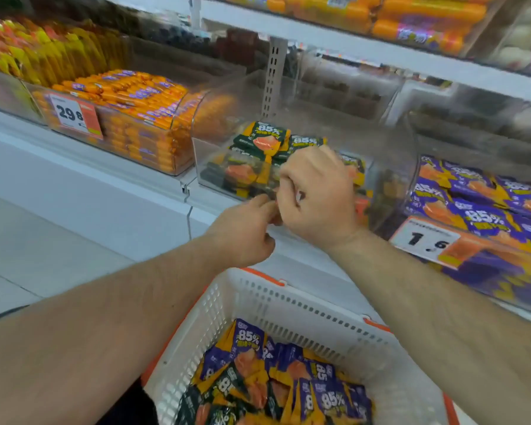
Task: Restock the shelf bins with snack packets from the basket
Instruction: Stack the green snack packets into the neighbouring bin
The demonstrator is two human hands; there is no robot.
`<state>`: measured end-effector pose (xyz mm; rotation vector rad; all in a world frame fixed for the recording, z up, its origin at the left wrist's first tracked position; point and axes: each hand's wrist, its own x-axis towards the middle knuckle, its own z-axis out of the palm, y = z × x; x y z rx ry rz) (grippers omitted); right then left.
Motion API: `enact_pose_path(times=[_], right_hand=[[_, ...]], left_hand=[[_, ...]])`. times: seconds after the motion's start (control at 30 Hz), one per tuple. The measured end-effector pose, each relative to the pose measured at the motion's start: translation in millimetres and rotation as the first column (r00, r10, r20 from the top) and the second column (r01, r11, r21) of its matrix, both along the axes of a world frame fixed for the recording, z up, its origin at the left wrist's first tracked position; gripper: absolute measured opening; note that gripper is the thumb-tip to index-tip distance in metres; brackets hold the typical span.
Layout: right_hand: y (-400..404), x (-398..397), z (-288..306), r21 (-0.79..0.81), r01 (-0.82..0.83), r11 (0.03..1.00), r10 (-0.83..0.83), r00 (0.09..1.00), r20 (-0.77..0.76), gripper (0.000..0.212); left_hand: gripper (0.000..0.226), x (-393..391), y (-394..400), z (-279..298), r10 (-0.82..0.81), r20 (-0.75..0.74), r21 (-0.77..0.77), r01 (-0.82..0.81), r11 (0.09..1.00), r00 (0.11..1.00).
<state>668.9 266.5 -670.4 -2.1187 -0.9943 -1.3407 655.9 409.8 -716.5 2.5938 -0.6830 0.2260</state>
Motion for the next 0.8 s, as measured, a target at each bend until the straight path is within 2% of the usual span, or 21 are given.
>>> enact_pose_path(times=[0.07,0.13,0.17,0.23,0.3,0.33,0.43,0.53,0.6,0.67,0.73,0.8], right_hand=[[0,-23,-39,0.022,-0.016,1.0,0.018,0.995,-0.103,0.007],[-3,-40,-90,-0.016,0.012,1.0,-0.017,0.954,-0.299,0.008],[-5,-48,-117,-0.047,0.029,0.998,-0.047,0.9,-0.432,0.012],[-14,-64,-167,-0.12,0.079,0.99,-0.141,0.69,-0.71,0.015],[-19,-85,-209,-0.231,0.095,0.968,-0.25,0.367,-0.896,0.019],[-20,-97,-226,-0.294,0.069,0.953,-0.302,0.216,-0.929,0.019],[-17,-127,-267,-0.438,-0.097,0.894,-0.447,-0.093,-0.89,0.014],[-15,-149,-289,-0.456,-0.259,0.851,-0.522,-0.322,-0.79,0.026],[-13,-161,-299,-0.482,-0.294,0.825,-0.563,-0.354,-0.747,0.054],[-9,-171,-307,-0.557,-0.285,0.78,-0.623,-0.281,-0.73,0.082],[-5,-175,-313,-0.602,-0.262,0.755,-0.653,-0.215,-0.726,0.087],[-4,-175,-316,-0.615,-0.253,0.747,-0.662,-0.194,-0.724,0.079]], left_hand=[[0.033,-12,2,-9,-0.019,-0.258,0.163,0.063,0.985,0.966],[0.036,-20,6,-18,0.02,-0.488,0.356,0.178,0.917,0.873],[0.041,-22,8,-24,0.058,-0.558,0.429,0.228,0.874,0.828],[0.048,-27,9,-34,0.131,-0.627,0.53,0.297,0.794,0.768],[0.047,-31,7,-42,0.157,-0.663,0.562,0.347,0.751,0.732],[0.047,-33,5,-43,0.161,-0.68,0.561,0.366,0.743,0.715],[0.045,-35,-1,-47,0.164,-0.703,0.556,0.39,0.734,0.692],[0.043,-34,-4,-49,0.18,-0.701,0.571,0.392,0.721,0.69],[0.043,-33,-4,-51,0.184,-0.7,0.575,0.391,0.719,0.69],[0.043,-32,-3,-52,0.188,-0.701,0.568,0.38,0.73,0.688],[0.044,-32,-4,-53,0.188,-0.704,0.562,0.375,0.737,0.685],[0.045,-33,-5,-52,0.191,-0.706,0.563,0.376,0.736,0.682]])
